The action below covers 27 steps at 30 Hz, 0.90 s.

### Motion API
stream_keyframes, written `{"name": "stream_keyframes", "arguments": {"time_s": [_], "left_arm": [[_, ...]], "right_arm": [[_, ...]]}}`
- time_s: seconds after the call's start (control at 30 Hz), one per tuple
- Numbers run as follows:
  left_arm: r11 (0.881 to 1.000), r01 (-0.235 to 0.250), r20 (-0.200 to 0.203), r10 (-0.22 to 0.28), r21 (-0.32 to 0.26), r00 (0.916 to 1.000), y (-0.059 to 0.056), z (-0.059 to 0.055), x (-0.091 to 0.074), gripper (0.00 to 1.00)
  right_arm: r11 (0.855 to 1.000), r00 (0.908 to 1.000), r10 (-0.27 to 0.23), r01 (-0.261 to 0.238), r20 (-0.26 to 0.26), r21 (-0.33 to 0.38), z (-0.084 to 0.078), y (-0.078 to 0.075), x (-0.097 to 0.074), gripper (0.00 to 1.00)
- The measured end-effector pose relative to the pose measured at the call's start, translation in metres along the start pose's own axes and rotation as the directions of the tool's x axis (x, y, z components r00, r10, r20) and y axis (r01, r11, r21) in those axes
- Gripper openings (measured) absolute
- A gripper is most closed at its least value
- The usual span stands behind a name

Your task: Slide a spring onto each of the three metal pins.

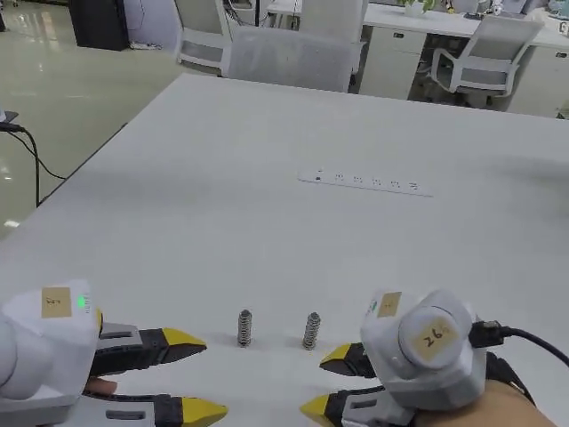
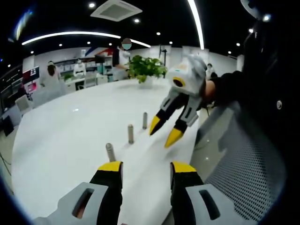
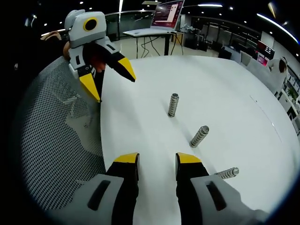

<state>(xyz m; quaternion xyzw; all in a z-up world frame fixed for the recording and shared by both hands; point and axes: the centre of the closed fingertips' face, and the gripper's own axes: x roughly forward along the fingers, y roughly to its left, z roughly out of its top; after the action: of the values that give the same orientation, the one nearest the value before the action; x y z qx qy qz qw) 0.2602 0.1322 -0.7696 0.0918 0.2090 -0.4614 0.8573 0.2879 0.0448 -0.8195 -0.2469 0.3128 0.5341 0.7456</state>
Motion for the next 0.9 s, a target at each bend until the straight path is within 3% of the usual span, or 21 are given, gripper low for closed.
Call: {"name": "stream_keyframes", "arguments": {"time_s": [0.47, 0.9], "left_arm": [[1.000, -0.009, 0.025, 0.010, -0.019, 0.9996, 0.001, 0.004, -0.002, 0.35], [0.998, -0.053, 0.043, 0.055, -0.044, 0.9976, 0.010, 0.006, -0.006, 0.36]], "right_arm": [[0.995, 0.9963, -0.075, 0.072, 0.043, 0.071, -0.011, -0.011, -0.031, 0.29], [0.985, 0.9870, -0.139, 0.129, 0.082, 0.117, -0.022, -0.033, -0.057, 0.29]]}}
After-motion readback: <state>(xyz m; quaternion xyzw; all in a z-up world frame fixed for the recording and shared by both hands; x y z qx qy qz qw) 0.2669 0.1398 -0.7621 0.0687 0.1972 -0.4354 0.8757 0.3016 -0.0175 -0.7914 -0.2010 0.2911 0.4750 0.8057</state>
